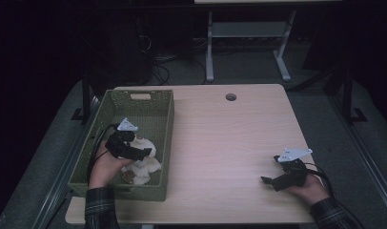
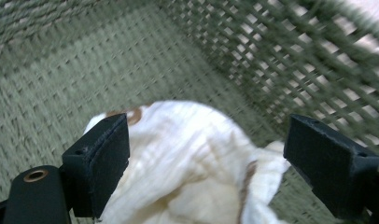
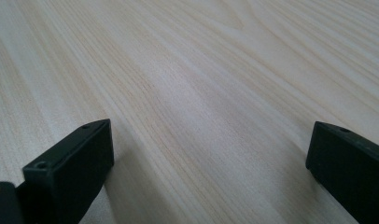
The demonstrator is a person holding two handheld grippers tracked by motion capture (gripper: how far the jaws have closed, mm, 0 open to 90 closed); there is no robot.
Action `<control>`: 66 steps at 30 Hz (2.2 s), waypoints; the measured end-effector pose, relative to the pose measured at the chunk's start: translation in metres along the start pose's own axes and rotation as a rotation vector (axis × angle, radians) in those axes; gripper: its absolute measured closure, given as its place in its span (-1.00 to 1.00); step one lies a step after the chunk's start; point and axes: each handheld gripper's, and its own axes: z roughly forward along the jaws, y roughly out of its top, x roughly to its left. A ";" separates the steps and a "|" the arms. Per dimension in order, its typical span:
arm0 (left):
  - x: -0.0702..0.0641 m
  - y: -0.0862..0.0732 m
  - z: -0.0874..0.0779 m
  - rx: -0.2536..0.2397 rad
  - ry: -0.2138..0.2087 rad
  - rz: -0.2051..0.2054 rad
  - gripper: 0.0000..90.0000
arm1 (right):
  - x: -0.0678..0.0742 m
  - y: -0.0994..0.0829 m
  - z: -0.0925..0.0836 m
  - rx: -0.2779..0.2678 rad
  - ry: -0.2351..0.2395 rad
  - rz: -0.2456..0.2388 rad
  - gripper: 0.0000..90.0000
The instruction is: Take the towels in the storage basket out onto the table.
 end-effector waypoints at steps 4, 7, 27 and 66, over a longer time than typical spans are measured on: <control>0.007 -0.008 0.005 0.025 0.011 -0.022 -0.70 | 0.000 0.000 0.000 0.000 0.000 0.000 -0.99; 0.010 -0.012 0.011 0.049 0.011 -0.041 -0.70 | 0.000 0.000 0.000 0.000 0.000 0.000 -0.99; 0.009 -0.021 0.041 0.280 -0.016 -0.060 -0.70 | 0.000 0.000 0.000 0.000 0.000 -0.001 -0.99; 0.012 -0.011 -0.010 -0.022 -0.203 -0.087 0.70 | 0.000 0.000 0.000 0.000 -0.001 0.001 -0.99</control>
